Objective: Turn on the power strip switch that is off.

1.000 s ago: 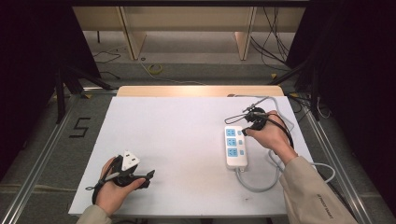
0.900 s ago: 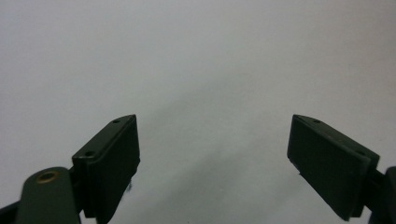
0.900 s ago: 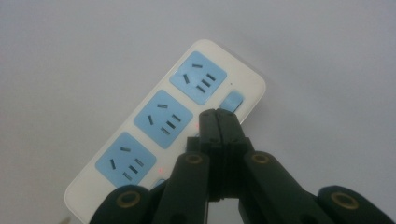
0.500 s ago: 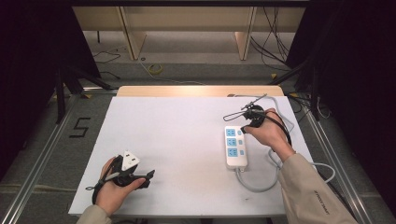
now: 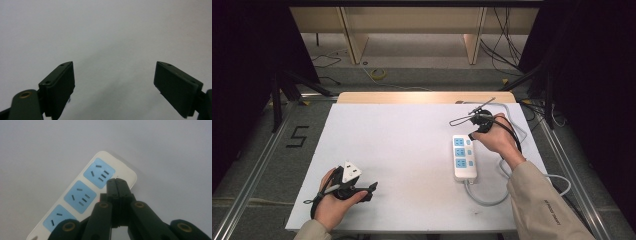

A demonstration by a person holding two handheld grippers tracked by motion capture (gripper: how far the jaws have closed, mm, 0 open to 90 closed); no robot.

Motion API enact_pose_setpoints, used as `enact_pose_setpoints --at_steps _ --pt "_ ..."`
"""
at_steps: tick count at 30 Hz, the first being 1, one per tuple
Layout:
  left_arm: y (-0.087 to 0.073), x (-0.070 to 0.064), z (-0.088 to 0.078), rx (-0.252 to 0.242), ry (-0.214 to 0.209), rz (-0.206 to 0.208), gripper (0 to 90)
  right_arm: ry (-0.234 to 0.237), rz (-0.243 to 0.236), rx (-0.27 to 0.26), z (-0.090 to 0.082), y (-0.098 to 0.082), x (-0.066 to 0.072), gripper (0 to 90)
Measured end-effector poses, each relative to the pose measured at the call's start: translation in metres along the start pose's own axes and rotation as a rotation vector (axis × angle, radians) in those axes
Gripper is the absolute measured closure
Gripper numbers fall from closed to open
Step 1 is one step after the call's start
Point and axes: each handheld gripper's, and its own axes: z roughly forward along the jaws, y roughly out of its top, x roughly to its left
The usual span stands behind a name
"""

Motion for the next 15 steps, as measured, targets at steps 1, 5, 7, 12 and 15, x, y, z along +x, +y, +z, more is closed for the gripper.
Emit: enact_pose_setpoints --at_steps 1,5,7,12,15 --pt "0.0000 0.0000 0.0000 0.000 0.000 0.000 16.8 0.000 -0.003 0.001 0.0004 0.0004 -0.0006 90.0" --pt "0.0000 -0.0003 0.0003 0.002 -0.002 0.001 16.8 0.002 0.003 0.004 0.0022 0.0025 -0.0011 90.0" --pt "0.0001 -0.0006 0.0003 0.000 -0.002 -0.001 16.8 0.001 -0.003 0.005 0.0030 0.0039 -0.0019 90.0" --pt "0.0000 -0.0002 0.0001 0.000 -0.001 0.000 16.8 -0.003 0.005 0.006 0.0044 0.0073 -0.0026 90.0" --pt "-0.0001 -0.0002 0.0001 0.000 -0.002 0.000 16.8 -0.003 0.009 0.011 0.0065 0.0094 -0.0035 90.0"
